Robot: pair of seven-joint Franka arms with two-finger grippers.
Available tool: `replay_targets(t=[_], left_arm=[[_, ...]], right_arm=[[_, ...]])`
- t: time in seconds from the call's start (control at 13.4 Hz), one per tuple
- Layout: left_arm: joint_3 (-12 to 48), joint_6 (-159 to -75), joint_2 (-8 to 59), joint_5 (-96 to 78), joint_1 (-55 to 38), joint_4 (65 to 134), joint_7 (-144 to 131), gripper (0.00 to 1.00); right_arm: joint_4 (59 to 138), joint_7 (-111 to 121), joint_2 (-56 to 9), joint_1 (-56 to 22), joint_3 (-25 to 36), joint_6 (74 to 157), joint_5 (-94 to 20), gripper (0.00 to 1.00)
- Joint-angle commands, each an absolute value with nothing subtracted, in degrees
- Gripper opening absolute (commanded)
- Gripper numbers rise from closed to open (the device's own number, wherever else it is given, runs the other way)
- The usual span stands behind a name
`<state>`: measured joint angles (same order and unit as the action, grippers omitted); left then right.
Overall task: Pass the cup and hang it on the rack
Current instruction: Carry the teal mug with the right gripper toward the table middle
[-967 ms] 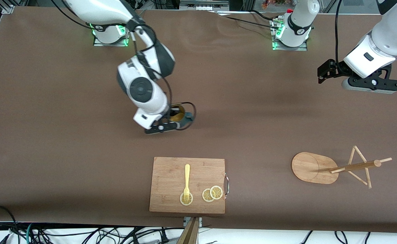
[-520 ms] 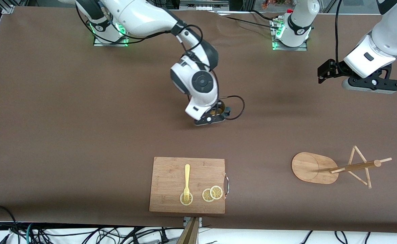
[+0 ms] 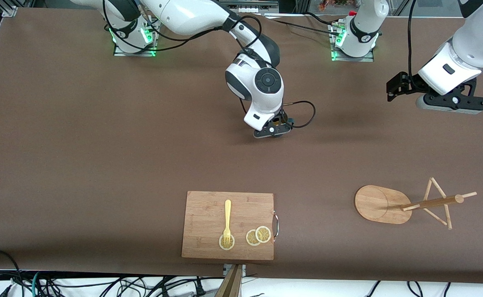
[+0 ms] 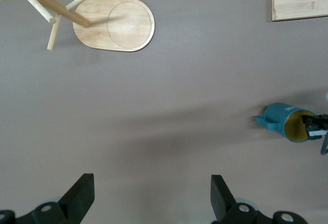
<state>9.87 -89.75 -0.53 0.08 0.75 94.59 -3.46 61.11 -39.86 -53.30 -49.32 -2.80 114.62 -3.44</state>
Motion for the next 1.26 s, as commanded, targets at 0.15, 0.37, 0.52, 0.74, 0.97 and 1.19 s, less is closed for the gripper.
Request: replay_targets(t=[0.15,0.37,0.52,0.74,0.97,1.19], left_arm=[[9.8,-88.6,-0.3,0.0,0.7,93.4,-3.4,1.00],[9.7,-88.4,-0.3,0.0,0.9,93.4,-3.3,1.00],[9.6,-88.5,-0.3,0.0,1.1,93.4,-3.1,1.00],[9.7,-88.5,-0.3,0.0,1.1,93.4,-3.1,1.00],[9.7,-88.4,-0.3,0.0,1.1,93.4,-3.1,1.00],[9.7,-88.5,-0.3,-0.1,1.1,93.4,-3.1,1.00]], right_arm=[[59.2,-40.5,-56.6,-49.4,-1.8,117.5,-2.5,0.00],[59.2,-40.5,-57.2,-49.5,-1.8,118.2,-2.5,0.00],[59.2,-40.5,-57.1,-49.5,-1.8,118.1,-2.4,0.00],[59.2,-40.5,-56.7,-49.4,-1.8,118.0,-2.5,0.32],[59.2,-40.5,-55.1,-49.2,-2.0,117.3,-3.2,0.59],[59.1,-40.3,-52.1,-48.8,-2.1,114.2,-3.3,0.61]])
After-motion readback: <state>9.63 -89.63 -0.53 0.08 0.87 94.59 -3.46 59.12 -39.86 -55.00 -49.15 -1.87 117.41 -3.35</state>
